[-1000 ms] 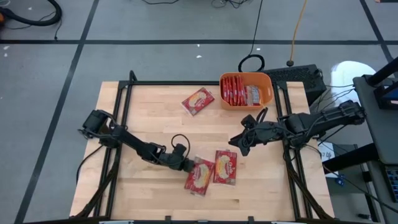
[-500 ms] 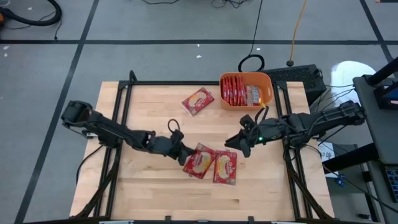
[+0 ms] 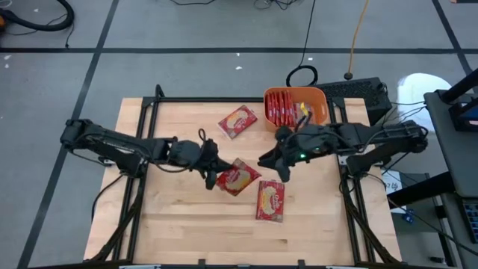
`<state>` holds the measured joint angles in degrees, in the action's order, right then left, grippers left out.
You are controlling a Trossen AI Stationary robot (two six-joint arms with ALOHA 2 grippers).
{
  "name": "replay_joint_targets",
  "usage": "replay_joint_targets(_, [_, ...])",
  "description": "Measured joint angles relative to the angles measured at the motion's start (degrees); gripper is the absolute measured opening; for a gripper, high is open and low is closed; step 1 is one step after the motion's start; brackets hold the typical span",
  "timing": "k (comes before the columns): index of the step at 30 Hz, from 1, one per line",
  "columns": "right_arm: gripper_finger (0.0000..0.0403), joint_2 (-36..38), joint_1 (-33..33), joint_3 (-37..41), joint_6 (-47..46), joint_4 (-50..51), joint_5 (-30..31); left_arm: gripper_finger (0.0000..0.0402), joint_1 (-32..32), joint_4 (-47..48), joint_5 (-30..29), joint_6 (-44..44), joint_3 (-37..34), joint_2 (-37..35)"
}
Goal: Sort popcorn bags into baskets
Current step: Put the red popcorn bag into the orange bin
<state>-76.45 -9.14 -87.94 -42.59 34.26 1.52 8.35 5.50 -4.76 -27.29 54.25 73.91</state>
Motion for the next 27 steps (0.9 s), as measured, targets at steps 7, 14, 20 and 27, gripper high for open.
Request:
replay_joint_targets(7, [0.0128,-8.6,0.7,-10.8,10.4,7.5,0.3,0.0001,-3.0,9.5,2.2,10.8,8.8,0.0])
replay_joint_targets(14, [0.0194,-11.8,1.9,-12.9,16.2,7.1,6.7,0.0001,-4.6,15.8,2.3,19.9,15.8,0.0])
replay_joint_targets(20, [0.0239,-12.9,1.9,-12.9,23.6,4.1,14.8,0.0001,-5.2,16.0,2.6,23.8,16.5,0.0])
replay_joint_targets(27, [0.0224,-16.8,3.6,-12.9,23.5,5.0,8.3,0.0002,-5.4,16.0,3.5,27.3,16.5,0.0])
